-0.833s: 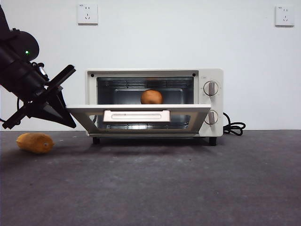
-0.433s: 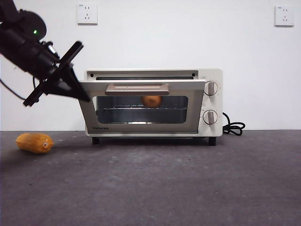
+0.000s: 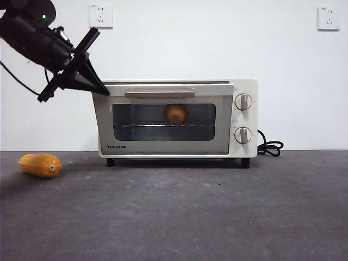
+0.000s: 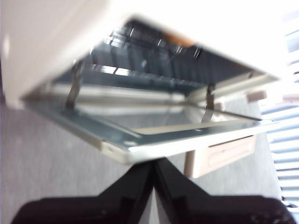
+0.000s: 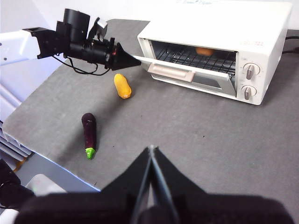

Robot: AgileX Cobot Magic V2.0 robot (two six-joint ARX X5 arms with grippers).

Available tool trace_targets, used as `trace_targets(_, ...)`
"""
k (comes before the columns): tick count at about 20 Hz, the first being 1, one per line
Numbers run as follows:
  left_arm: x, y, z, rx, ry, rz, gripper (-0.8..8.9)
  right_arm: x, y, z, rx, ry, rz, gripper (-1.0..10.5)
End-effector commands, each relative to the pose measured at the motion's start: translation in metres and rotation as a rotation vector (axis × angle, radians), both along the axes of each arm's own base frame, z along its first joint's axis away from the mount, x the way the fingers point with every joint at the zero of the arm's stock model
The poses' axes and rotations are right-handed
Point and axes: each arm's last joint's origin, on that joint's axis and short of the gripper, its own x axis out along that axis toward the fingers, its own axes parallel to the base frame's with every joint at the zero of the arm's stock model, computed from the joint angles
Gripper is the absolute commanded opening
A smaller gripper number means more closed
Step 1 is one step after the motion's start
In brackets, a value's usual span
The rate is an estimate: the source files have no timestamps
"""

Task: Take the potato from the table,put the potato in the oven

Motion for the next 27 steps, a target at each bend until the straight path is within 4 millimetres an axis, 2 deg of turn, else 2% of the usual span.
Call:
trace_targets(1,0.004,0.001,0.008,0.008,-0.053,0.024,-0.06,-0.001,-0.001,-0.002,-0.012,0.015,-0.003,0.0)
trace_targets(12,0.010,0.002,0.017,0.000,-0.132,0.089,-0.05,0.000,-0.002,-0.002,-0.013,0.010,-0.034,0.0)
trace_targets(22,0.005,-0.002,0.016,-0.072,-0.119,-0.080,-0.06,0.002,-0.001,-0.002,-0.029,-0.001,-0.066,0.0)
trace_targets(27,-0.005,-0.002,0.014,-0.012,-0.098,-0.156,-0.06,0.002,-0.001,-0.002,-0.035,-0.003,-0.076,0.0)
